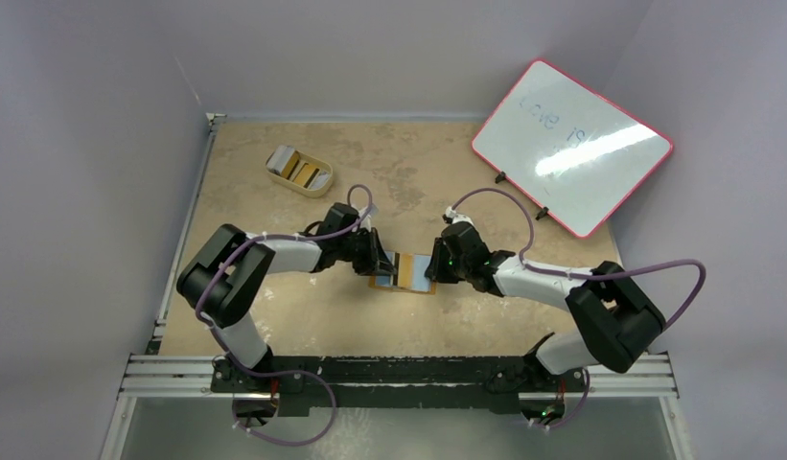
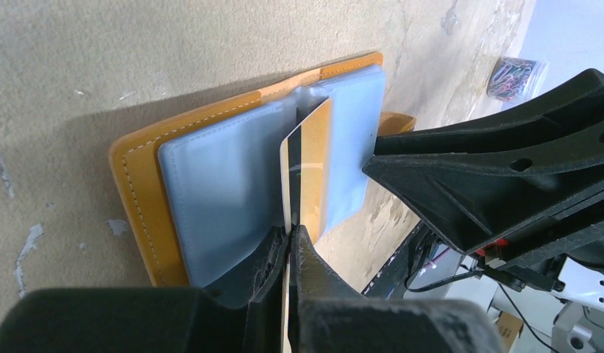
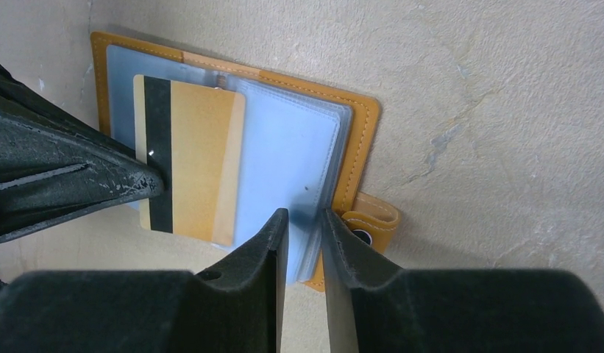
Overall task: Put the credit cards into the card holder
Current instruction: Insert the credit card into the card holder, then close the card holder at the center of the board.
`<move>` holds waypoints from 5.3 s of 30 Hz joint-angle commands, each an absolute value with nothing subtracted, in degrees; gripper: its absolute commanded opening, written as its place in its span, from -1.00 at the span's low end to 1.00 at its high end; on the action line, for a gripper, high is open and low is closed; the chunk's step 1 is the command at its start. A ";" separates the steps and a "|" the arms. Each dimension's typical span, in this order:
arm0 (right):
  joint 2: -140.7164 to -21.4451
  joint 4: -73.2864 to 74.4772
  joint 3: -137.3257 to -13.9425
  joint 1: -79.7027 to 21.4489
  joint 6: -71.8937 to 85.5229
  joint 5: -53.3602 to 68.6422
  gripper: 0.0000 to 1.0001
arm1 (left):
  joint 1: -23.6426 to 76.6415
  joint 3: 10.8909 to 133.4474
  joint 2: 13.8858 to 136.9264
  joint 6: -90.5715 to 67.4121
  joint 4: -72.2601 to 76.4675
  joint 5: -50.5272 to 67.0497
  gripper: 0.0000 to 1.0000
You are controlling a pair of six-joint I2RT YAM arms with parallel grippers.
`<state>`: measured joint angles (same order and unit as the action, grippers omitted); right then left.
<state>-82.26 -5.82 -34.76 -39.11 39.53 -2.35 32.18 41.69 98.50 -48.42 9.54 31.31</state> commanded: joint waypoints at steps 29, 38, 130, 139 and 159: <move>-67.42 8.59 -35.23 -37.27 45.63 -12.35 0.12 | 36.35 48.90 101.43 -48.68 7.30 23.96 -0.51; -71.66 4.97 -34.21 -37.27 46.79 -10.28 0.27 | 38.71 51.47 102.55 -46.51 3.60 21.08 -0.60; -79.19 -3.24 -31.09 -37.27 44.54 -11.22 -0.83 | 42.39 56.23 88.78 -43.22 -12.47 -0.68 -0.20; -78.92 -3.55 -30.97 -37.27 44.38 -10.78 -0.82 | 36.50 52.98 87.40 -41.43 -19.49 -8.77 -0.97; -80.89 -5.58 -30.61 -37.27 44.18 -9.55 -0.80 | 36.45 47.39 95.56 -46.85 -2.95 11.38 -0.93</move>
<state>-79.20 -5.41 -31.57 -37.10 44.91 -10.79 36.29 50.09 95.70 -43.33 -10.96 1.43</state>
